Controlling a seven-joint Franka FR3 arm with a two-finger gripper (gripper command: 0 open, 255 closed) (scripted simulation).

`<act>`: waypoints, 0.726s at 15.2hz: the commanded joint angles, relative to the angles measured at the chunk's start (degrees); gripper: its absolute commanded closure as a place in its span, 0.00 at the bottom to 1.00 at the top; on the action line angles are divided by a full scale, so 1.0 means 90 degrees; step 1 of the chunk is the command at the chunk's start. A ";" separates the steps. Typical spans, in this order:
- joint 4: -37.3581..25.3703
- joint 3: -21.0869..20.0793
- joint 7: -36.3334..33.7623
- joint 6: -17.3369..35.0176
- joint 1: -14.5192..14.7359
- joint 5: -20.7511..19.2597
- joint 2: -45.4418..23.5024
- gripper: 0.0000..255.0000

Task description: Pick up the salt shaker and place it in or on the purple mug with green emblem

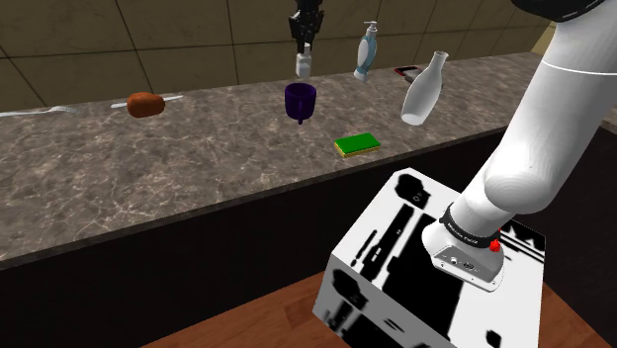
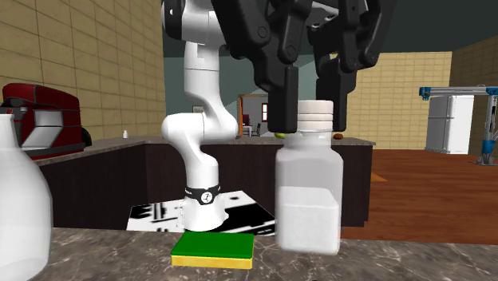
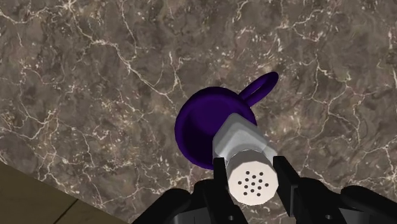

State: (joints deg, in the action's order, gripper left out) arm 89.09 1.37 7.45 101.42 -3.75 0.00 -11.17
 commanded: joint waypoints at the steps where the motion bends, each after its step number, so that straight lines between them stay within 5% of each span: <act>1: 0.0141 -0.0004 -0.0011 0.0160 0.0007 -0.0001 -0.0015 1.00; 11: 0.0907 -0.0005 -0.0013 0.0989 0.0007 0.0001 -0.0078 1.00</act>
State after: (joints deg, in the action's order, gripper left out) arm 96.90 1.33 7.36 109.73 -3.70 0.01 -11.66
